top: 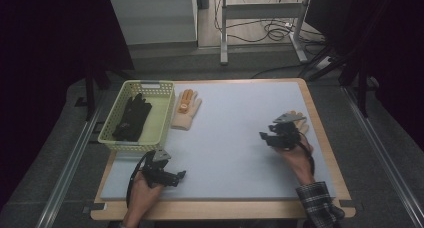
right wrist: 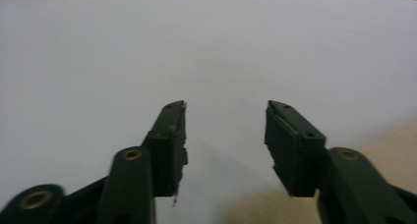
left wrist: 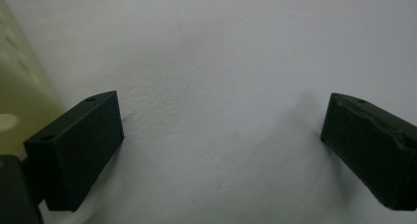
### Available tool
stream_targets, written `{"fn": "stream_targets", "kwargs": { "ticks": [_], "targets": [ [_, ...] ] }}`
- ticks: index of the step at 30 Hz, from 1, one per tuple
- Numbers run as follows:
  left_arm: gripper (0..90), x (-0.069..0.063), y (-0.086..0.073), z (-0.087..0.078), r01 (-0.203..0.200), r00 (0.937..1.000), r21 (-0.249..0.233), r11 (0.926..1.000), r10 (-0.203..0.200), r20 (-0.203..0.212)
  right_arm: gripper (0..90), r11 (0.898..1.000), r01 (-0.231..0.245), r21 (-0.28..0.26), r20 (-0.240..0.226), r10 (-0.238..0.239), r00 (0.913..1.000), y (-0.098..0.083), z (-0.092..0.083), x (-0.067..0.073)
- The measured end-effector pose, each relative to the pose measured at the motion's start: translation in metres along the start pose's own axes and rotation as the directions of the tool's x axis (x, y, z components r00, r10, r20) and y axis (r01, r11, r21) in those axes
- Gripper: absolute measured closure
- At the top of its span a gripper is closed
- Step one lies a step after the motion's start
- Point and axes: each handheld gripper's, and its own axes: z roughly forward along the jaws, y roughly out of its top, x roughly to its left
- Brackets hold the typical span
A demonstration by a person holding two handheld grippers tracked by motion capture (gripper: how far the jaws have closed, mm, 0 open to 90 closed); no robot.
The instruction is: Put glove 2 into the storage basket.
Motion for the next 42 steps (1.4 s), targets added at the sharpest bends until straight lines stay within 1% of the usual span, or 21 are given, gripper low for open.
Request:
{"fn": "stream_targets", "kwargs": {
  "ticks": [2, 4, 6, 8, 9, 11, 14, 17, 18, 19, 21, 22, 23, 25, 28, 29, 32, 35, 38, 40, 42],
  "targets": [
    [2.6, 0.000, 0.000, 0.000, -0.001, 1.0000, 0.001, 1.0000, 0.001, 0.001, 37.3, 0.999, -0.034, 0.022, 0.083, 0.032, 0.9961, -0.011, -0.006, -0.025],
    [2.6, 0.000, 0.000, 0.000, 0.000, 1.0000, 0.000, 1.0000, 0.000, 0.000, 33.6, 0.997, -0.062, 0.035, 0.126, 0.057, 0.9903, -0.019, -0.006, -0.040],
    [2.5, 0.000, 0.000, 0.000, -0.003, 1.0000, 0.002, 1.0000, 0.003, 0.000, 31.5, 0.995, -0.093, 0.036, 0.133, 0.088, 0.9872, -0.026, -0.005, -0.053],
    [2.5, 0.000, 0.000, 0.000, -0.003, 1.0000, 0.002, 1.0000, 0.003, 0.000, 31.2, 0.992, -0.122, 0.035, 0.110, 0.118, 0.9869, -0.033, 0.000, -0.063],
    [2.5, 0.000, 0.000, 0.000, -0.003, 1.0000, 0.002, 1.0000, 0.003, 0.000, 34.3, 0.990, -0.134, 0.038, 0.093, 0.130, 0.9872, -0.035, 0.002, -0.065],
    [2.5, 0.000, 0.000, 0.000, -0.003, 1.0000, 0.002, 1.0000, 0.003, 0.000, 45.1, 0.988, -0.148, 0.037, 0.052, 0.146, 0.9879, -0.039, 0.005, -0.065],
    [2.5, 0.000, 0.000, 0.000, -0.003, 1.0000, 0.002, 1.0000, 0.003, 0.000, 56.2, 0.985, -0.170, 0.029, 0.052, 0.168, 0.9844, -0.040, 0.005, -0.063],
    [2.6, 0.000, 0.000, 0.000, -0.003, 1.0000, 0.002, 1.0000, 0.003, 0.000, 64.6, 0.988, -0.148, 0.039, 0.058, 0.146, 0.9876, -0.038, 0.001, -0.059],
    [2.6, 0.000, 0.000, 0.000, -0.002, 1.0000, 0.003, 1.0000, 0.002, 0.001, 73.2, 0.989, -0.144, 0.033, 0.057, 0.142, 0.9882, -0.037, -0.001, -0.058],
    [2.5, 0.000, 0.000, 0.000, -0.002, 1.0000, 0.002, 1.0000, 0.002, 0.001, 77.8, 0.990, -0.142, 0.012, 0.045, 0.141, 0.9890, -0.036, -0.006, -0.057],
    [2.5, 0.000, 0.000, 0.000, 0.000, 1.0000, 0.001, 1.0000, 0.000, 0.001, 84.0, 0.990, -0.138, 0.001, 0.029, 0.138, 0.9900, -0.034, -0.012, -0.054],
    [2.6, 0.000, 0.000, 0.000, 0.000, 1.0000, 0.001, 1.0000, 0.000, 0.001, 84.0, 0.990, -0.138, 0.001, 0.029, 0.138, 0.9900, -0.034, -0.012, -0.054],
    [2.6, 0.000, 0.000, 0.000, 0.000, 1.0000, 0.001, 1.0000, 0.000, 0.001, 84.8, 0.993, -0.121, -0.004, 0.027, 0.121, 0.9923, -0.031, -0.016, -0.049],
    [2.5, 0.000, 0.000, 0.000, 0.000, 1.0000, 0.000, 1.0000, 0.000, 0.000, 84.9, 0.994, -0.111, -0.009, 0.013, 0.111, 0.9938, -0.028, -0.019, -0.043],
    [2.5, 0.000, 0.000, 0.000, 0.000, 1.0000, 0.001, 1.0000, 0.000, 0.000, 84.9, 0.996, -0.088, -0.026, -0.021, 0.088, 0.9959, -0.020, -0.027, -0.028],
    [2.5, 0.000, 0.000, 0.000, 0.000, 1.0000, 0.001, 1.0000, 0.000, 0.001, 84.9, 0.996, -0.085, -0.039, -0.052, 0.083, 0.9952, -0.015, -0.031, -0.020],
    [2.5, 0.000, 0.000, 0.000, 0.000, 1.0000, 0.001, 1.0000, 0.000, 0.000, 84.8, 0.996, -0.068, -0.054, -0.110, 0.061, 0.9920, -0.006, -0.037, -0.001],
    [2.6, 0.000, 0.000, 0.000, 0.000, 1.0000, 0.000, 1.0000, 0.000, 0.000, 84.4, 0.998, -0.016, -0.061, -0.154, 0.006, 0.9881, 0.002, -0.039, 0.025],
    [2.5, 0.000, 0.000, 0.000, 0.001, 1.0000, 0.000, 1.0000, -0.001, 0.001, 84.2, 0.997, 0.029, -0.069, -0.216, -0.043, 0.9754, 0.009, -0.038, 0.054],
    [2.6, 0.000, 0.000, 0.000, 0.002, 1.0000, -0.001, 1.0000, -0.002, 0.000, 84.0, 0.996, 0.071, -0.059, -0.256, -0.084, 0.9630, 0.012, -0.033, 0.076],
    [2.6, 0.000, 0.000, 0.000, 0.002, 1.0000, -0.002, 1.0000, -0.002, 0.000, 83.9, 0.993, 0.113, -0.045, -0.295, -0.122, 0.9478, 0.013, -0.026, 0.095]
  ]
}}
